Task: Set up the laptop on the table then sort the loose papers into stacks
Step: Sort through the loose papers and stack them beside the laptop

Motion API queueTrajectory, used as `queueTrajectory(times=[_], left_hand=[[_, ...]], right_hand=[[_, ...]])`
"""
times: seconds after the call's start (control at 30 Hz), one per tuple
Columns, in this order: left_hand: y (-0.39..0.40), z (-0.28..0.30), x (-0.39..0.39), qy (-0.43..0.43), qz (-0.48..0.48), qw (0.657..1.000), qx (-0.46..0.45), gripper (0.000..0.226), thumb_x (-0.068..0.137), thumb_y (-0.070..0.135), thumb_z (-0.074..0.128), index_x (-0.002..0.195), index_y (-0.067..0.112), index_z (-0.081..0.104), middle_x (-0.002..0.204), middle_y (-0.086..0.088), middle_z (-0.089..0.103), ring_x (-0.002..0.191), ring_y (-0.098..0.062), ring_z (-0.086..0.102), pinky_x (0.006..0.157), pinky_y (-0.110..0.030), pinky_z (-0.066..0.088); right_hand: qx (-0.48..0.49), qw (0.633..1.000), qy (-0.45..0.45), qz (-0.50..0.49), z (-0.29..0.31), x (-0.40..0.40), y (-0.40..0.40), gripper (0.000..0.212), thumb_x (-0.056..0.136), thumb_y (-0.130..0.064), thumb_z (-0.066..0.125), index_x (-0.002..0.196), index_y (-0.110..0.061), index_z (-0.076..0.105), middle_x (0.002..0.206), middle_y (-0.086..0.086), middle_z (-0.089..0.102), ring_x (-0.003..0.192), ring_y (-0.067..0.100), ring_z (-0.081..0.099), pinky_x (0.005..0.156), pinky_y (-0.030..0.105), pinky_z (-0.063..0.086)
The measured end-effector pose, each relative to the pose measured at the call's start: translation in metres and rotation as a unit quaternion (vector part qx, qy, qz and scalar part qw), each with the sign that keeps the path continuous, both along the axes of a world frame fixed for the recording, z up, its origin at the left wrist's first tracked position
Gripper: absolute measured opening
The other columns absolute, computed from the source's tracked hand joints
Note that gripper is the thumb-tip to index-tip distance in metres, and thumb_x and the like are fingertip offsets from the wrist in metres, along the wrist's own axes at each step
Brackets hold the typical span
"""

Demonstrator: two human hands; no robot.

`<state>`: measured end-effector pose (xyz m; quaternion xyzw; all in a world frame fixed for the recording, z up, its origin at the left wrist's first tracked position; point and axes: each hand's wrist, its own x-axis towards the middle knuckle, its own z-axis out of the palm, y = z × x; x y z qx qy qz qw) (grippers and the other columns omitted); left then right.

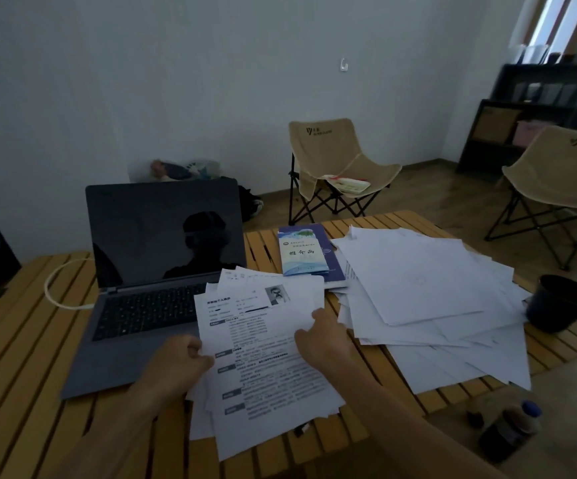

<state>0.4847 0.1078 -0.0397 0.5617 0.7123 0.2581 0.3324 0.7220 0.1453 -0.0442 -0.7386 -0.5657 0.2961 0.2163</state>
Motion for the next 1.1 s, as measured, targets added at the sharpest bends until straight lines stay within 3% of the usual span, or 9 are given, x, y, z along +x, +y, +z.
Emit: queueTrajectory(times=[0.17, 0.37, 0.5, 0.63, 0.7, 0.77, 0.9, 1.0, 1.1], left_hand=[[-0.004, -0.001, 0.008, 0.088, 0.017, 0.996, 0.025, 0.013, 0.091, 0.017, 0.062, 0.083, 0.008, 0.056, 0.082, -0.002, 0.058, 0.072, -0.012, 0.053, 0.057, -0.023, 0.039], [-0.008, 0.004, 0.017, -0.093, 0.093, 0.990, 0.054, 0.014, 0.090, 0.010, 0.064, 0.080, 0.010, 0.053, 0.081, -0.005, 0.058, 0.072, -0.014, 0.056, 0.051, -0.021, 0.044], [0.007, 0.014, 0.009, -0.186, 0.052, 0.980, 0.041, 0.011, 0.089, 0.005, 0.067, 0.088, 0.016, 0.065, 0.097, -0.003, 0.069, 0.080, -0.015, 0.066, 0.060, -0.022, 0.053], [0.002, 0.028, 0.014, -0.104, -0.056, 0.985, 0.126, 0.032, 0.092, 0.002, 0.061, 0.103, 0.032, 0.062, 0.104, 0.012, 0.070, 0.086, 0.002, 0.065, 0.066, -0.012, 0.050], [-0.007, 0.041, 0.015, -0.124, -0.061, 0.972, 0.189, 0.033, 0.093, 0.002, 0.060, 0.108, 0.031, 0.062, 0.099, 0.015, 0.072, 0.089, 0.001, 0.068, 0.069, -0.014, 0.053], [-0.018, 0.056, 0.017, -0.183, -0.055, 0.956, 0.223, 0.029, 0.093, 0.007, 0.061, 0.113, 0.029, 0.062, 0.103, 0.017, 0.072, 0.089, -0.002, 0.070, 0.068, -0.016, 0.055], [-0.030, 0.082, 0.017, -0.225, -0.038, 0.936, 0.268, 0.020, 0.091, 0.026, 0.065, 0.110, 0.027, 0.064, 0.100, 0.013, 0.074, 0.088, -0.011, 0.072, 0.066, -0.026, 0.059], [-0.029, 0.114, 0.017, -0.273, -0.040, 0.909, 0.311, 0.033, 0.087, 0.029, 0.072, 0.117, 0.019, 0.062, 0.113, 0.004, 0.071, 0.100, -0.017, 0.070, 0.079, -0.041, 0.058], [-0.029, 0.141, 0.023, -0.308, -0.079, 0.892, 0.322, 0.034, 0.089, 0.020, 0.066, 0.122, 0.021, 0.061, 0.120, 0.004, 0.069, 0.107, -0.016, 0.067, 0.083, -0.035, 0.057]], right_hand=[[0.004, 0.999, 0.034, -0.009, 0.000, 0.006, 0.007, 0.045, 0.092, -0.022, 0.053, 0.135, -0.011, 0.046, 0.130, 0.009, 0.053, 0.121, 0.027, 0.051, 0.099, 0.036, 0.048], [0.029, 0.993, 0.114, 0.003, 0.001, 0.012, 0.013, 0.030, 0.095, -0.007, 0.048, 0.123, -0.016, 0.052, 0.104, -0.005, 0.053, 0.085, 0.008, 0.053, 0.059, 0.018, 0.042], [-0.017, 0.987, 0.149, 0.055, -0.010, 0.028, 0.006, 0.039, 0.097, -0.008, 0.052, 0.135, -0.016, 0.047, 0.122, -0.002, 0.062, 0.098, 0.010, 0.056, 0.066, 0.013, 0.041], [0.006, 0.989, 0.142, 0.045, -0.008, 0.038, 0.001, 0.064, 0.091, -0.020, 0.069, 0.146, -0.018, 0.038, 0.140, -0.002, 0.050, 0.127, 0.025, 0.053, 0.098, 0.035, 0.048], [0.001, 0.963, 0.268, 0.039, 0.007, 0.045, -0.001, 0.079, 0.083, -0.026, 0.080, 0.148, -0.011, 0.038, 0.141, 0.001, 0.053, 0.127, 0.026, 0.056, 0.095, 0.036, 0.050], [0.001, 0.910, 0.407, 0.077, 0.027, 0.050, -0.005, 0.062, 0.079, -0.024, 0.081, 0.133, -0.006, 0.057, 0.123, 0.007, 0.070, 0.109, 0.027, 0.070, 0.094, 0.042, 0.056], [0.107, 0.916, 0.347, 0.170, 0.072, 0.050, -0.022, 0.019, 0.093, -0.015, 0.068, 0.109, -0.007, 0.072, 0.107, 0.004, 0.076, 0.099, 0.024, 0.073, 0.091, 0.045, 0.058], [0.195, 0.906, 0.328, 0.185, 0.100, 0.051, -0.033, 0.014, 0.094, -0.014, 0.066, 0.105, -0.012, 0.074, 0.105, 0.001, 0.077, 0.097, 0.019, 0.073, 0.085, 0.036, 0.060], [0.207, 0.889, 0.354, 0.204, 0.108, 0.057, -0.044, 0.021, 0.090, -0.014, 0.069, 0.110, -0.009, 0.072, 0.109, 0.002, 0.075, 0.100, 0.018, 0.072, 0.084, 0.032, 0.060]])
